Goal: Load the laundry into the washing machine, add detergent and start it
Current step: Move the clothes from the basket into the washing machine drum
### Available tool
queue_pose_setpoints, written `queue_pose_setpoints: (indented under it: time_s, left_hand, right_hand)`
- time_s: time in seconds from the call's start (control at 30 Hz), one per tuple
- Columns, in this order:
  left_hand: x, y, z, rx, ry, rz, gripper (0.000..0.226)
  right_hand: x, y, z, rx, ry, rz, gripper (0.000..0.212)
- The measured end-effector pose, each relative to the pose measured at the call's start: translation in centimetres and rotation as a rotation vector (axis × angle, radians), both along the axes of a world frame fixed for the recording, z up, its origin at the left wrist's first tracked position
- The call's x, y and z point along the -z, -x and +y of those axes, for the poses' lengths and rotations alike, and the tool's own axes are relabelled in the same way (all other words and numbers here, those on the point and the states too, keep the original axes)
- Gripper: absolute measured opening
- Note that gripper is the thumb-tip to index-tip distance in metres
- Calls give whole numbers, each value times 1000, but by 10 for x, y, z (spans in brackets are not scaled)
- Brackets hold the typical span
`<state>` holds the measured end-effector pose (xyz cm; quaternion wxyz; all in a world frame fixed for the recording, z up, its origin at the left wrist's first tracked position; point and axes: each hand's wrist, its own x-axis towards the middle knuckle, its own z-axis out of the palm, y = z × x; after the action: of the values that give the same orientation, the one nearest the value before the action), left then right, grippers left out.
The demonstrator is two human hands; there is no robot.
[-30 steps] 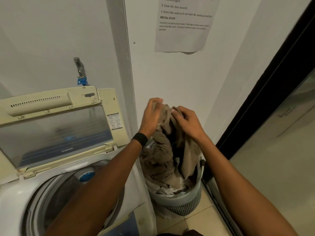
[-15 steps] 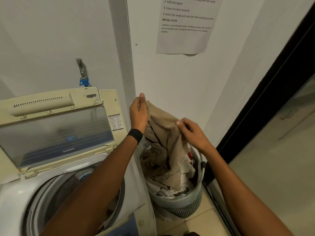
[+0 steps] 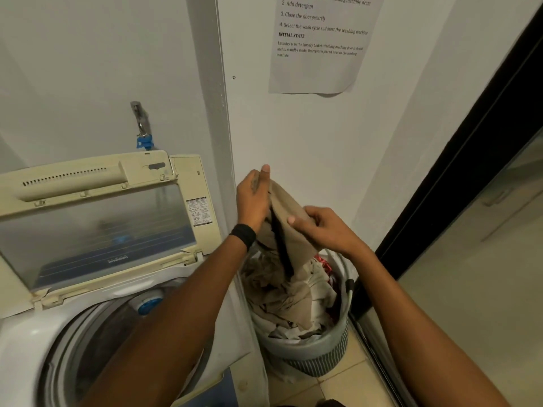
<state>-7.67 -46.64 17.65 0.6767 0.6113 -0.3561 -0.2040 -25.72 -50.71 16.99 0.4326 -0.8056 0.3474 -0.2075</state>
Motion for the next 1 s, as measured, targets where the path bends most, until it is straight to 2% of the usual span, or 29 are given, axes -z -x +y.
queue_pose_setpoints:
  time_s: [0.07, 0.13, 0.2, 0.27, 0.4, 0.47, 0.6, 0.67, 0.77, 0.87, 0.93, 1.0]
  left_hand:
    - [-4, -14, 0, -51, 18, 26, 42]
    - [-5, -22, 1, -67, 30, 29, 42]
    - [-4, -21, 1, -46, 41, 29, 42]
    - [-5, -9, 1, 22, 56, 39, 39]
    - [-5, 26, 2, 241, 23, -41, 29]
    - [-3, 33, -1, 197, 43, -60, 34]
    - [-3, 11, -3, -1, 77, 0, 41]
    - [-3, -3, -1, -43, 71, -1, 41]
    - [-6, -10, 3, -39, 89, 6, 35]
    - [-10, 4, 5, 99, 81, 15, 27]
    - [-12, 19, 5, 289, 46, -33, 28]
    - [-15, 28, 4, 374, 46, -78, 30]
  right_hand:
    - [3, 17, -2, -37, -68, 14, 51]
    - [-4, 25, -5, 59, -94, -101, 42]
    - [-16, 24, -7, 178, -21, -242, 32]
    - [-28, 13, -11, 224, 82, -308, 25]
    - [-41, -20, -9, 168, 146, -259, 20]
    - [-43, -27, -6, 153, 100, -253, 21]
    - [-29, -12, -2, 54, -30, -188, 9]
    - [-19, 2, -2, 26, -76, -148, 14]
    - [-18, 11, -6, 155, -90, -296, 16]
    - [-32, -2, -5, 258, -82, -448, 15]
    - [-40, -19, -4, 252, -59, -469, 12]
    - [-45, -31, -5, 225, -27, -452, 11]
